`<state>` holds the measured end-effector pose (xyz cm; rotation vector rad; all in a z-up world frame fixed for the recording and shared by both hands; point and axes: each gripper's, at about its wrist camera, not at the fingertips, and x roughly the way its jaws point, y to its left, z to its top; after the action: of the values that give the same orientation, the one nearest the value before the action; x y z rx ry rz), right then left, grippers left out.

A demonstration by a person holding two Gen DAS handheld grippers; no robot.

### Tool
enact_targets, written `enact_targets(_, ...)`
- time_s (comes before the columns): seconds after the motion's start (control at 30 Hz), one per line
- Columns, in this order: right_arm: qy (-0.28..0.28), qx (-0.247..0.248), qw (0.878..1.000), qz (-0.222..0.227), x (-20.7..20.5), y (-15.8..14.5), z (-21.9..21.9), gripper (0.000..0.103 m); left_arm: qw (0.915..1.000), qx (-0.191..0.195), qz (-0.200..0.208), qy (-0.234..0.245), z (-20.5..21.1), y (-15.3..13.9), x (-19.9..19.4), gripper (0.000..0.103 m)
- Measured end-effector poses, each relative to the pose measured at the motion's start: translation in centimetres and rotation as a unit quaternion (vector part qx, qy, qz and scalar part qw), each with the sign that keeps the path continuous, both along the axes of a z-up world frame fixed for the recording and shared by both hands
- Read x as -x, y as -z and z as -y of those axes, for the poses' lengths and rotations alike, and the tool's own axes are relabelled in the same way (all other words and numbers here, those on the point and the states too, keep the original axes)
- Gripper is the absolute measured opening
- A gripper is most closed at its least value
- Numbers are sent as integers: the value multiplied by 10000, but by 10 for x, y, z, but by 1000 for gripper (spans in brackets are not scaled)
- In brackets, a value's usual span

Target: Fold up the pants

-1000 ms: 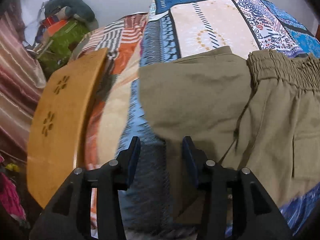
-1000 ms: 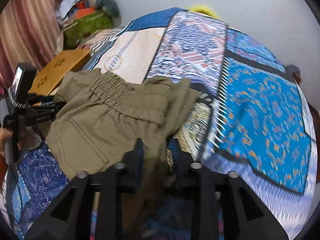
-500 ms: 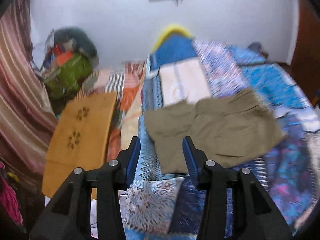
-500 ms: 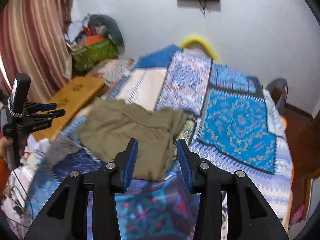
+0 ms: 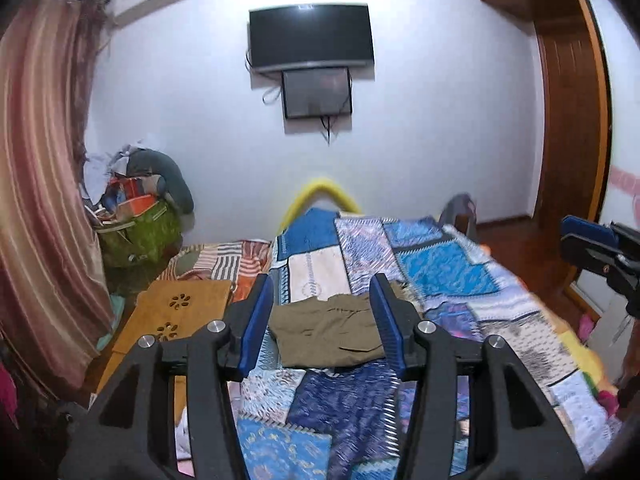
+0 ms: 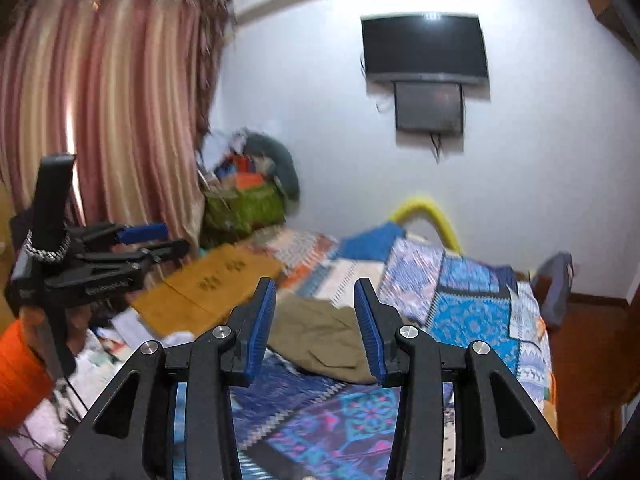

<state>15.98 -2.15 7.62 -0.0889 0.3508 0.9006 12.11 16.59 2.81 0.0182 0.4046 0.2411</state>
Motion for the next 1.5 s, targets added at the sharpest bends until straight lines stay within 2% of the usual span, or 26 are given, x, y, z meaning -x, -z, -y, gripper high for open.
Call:
enact_targets(0.07, 40, -147, 9997, 164, 19, -5, 6, 37, 9997, 76, 215, 36, 11, -7, 27, 50)
enact_targets(0.2, 103, -469, 9984, 292, 49, -11, 18, 37, 9981, -50, 606, 98, 33, -17, 73, 51)
enact_targets(0.3, 225, -421, 9978, 452, 63, -11, 20, 37, 9962, -50, 855, 185, 45, -21, 102, 58)
enact_targets(0.37, 259, -459, 9976, 450, 70, -11, 22, 38, 9950, -53, 964, 235, 52, -21, 115, 67)
enact_targets(0.43, 328, -527, 9969, 494, 78, -12, 26, 53, 9942, -54, 1041, 272, 56, -22, 124, 76)
enact_targets(0.57, 402, -603, 9956, 593, 91, -14, 28, 67, 9930, 10, 1143, 310, 59, -21, 138, 91)
enact_targets(0.63, 437, -617, 9951, 643, 96, -14, 28, 81, 9924, 19, 1195, 286, 61, -21, 145, 97)
enact_targets(0.67, 468, -633, 9947, 665, 99, -14, 29, 84, 9923, 13, 1211, 274, 61, -21, 147, 101)
enact_targets(0.77, 578, -628, 9940, 682, 98, -15, 29, 89, 9918, -23, 1253, 252, 64, -20, 151, 103)
enact_targets(0.83, 609, -639, 9939, 665, 97, -14, 30, 99, 9919, -21, 1242, 268, 64, -19, 151, 103)
enact_targets(0.9, 639, -663, 9933, 700, 98, -15, 31, 103, 9921, -13, 1221, 289, 64, -18, 151, 103)
enact_targets(1.5, 770, -605, 9929, 672, 111, -3, 41, 103, 9931, 38, 1127, 332, 64, -8, 139, 103)
